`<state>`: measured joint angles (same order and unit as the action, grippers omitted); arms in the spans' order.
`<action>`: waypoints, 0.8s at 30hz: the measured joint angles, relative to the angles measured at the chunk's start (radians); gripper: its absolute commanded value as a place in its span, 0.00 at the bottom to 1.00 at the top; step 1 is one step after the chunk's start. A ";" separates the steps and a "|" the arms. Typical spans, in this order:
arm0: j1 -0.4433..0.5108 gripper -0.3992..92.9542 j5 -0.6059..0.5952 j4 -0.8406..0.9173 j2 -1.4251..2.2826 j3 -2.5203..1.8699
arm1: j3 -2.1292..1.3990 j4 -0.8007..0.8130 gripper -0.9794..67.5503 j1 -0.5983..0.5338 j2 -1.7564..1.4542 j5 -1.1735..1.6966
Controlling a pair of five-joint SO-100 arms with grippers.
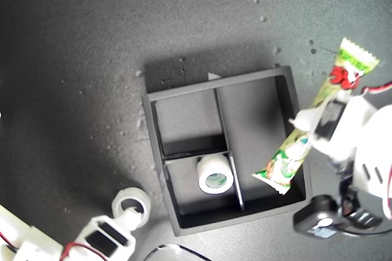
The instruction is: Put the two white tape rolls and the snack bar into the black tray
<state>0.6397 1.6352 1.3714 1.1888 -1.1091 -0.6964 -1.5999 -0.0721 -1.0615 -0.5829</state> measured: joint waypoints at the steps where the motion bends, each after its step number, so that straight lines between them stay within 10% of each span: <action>1: 0.002 0.15 0.000 0.017 -0.026 0.026 | 0.017 0.000 0.01 0.003 0.023 0.000; 18: -0.008 0.06 0.048 0.138 -0.327 0.221 | -0.029 0.067 0.02 -0.009 0.114 0.000; 24: -0.044 0.01 0.048 0.371 -0.603 0.626 | -0.009 0.069 0.37 0.014 0.201 0.000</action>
<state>0.5952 1.6828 1.7426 0.5860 -0.4832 -0.7056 -1.5309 -0.0583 -0.8606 -0.5829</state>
